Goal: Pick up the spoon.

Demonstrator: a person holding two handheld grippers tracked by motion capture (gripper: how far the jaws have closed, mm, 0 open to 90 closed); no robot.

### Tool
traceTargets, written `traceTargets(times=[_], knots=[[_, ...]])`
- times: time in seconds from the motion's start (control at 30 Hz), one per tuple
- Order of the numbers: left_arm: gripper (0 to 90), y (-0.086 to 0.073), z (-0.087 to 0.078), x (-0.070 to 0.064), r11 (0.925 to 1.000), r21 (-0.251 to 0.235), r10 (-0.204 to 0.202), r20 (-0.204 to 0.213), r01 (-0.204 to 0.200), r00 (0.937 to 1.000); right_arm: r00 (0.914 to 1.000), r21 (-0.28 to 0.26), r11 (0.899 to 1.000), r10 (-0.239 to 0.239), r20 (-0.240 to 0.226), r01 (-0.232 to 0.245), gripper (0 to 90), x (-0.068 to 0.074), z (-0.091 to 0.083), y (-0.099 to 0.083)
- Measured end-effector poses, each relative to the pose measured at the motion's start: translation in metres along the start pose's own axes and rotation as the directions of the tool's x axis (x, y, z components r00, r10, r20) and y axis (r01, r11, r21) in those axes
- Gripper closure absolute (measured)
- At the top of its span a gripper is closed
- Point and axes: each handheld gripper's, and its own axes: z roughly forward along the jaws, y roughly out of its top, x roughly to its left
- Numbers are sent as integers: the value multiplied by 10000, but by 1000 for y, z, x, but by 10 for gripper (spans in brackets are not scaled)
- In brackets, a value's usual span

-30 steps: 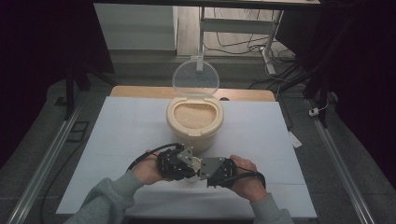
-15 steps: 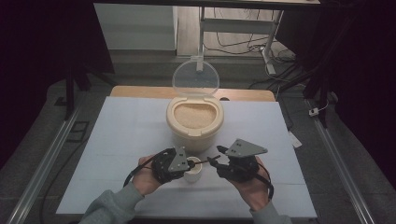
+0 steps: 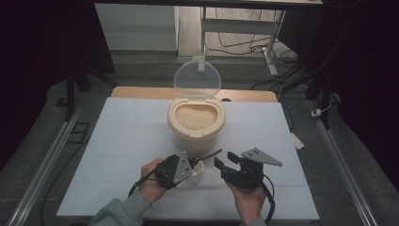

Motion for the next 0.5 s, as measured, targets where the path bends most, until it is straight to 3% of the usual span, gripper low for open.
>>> traceTargets(times=[0.17,0.33,0.4,0.5], knots=[[830,2,4,-4,9998,-92,152,-415,-156,9990,9976,-460,9965,695,-15,-695,434,6,9,-1],[830,3,8,-9,9995,-88,291,-857,-299,9959,9937,-567,9922,1117,29,-1114,478,8,17,-1],[830,5,8,-12,9991,-88,410,-1070,-422,9934,9874,-662,9852,1579,-49,-1579,506,9,22,-3],[830,7,9,-17,9974,-89,690,-1565,-712,9853,9842,-874,9803,1773,-32,-1769,543,9,23,-4]])
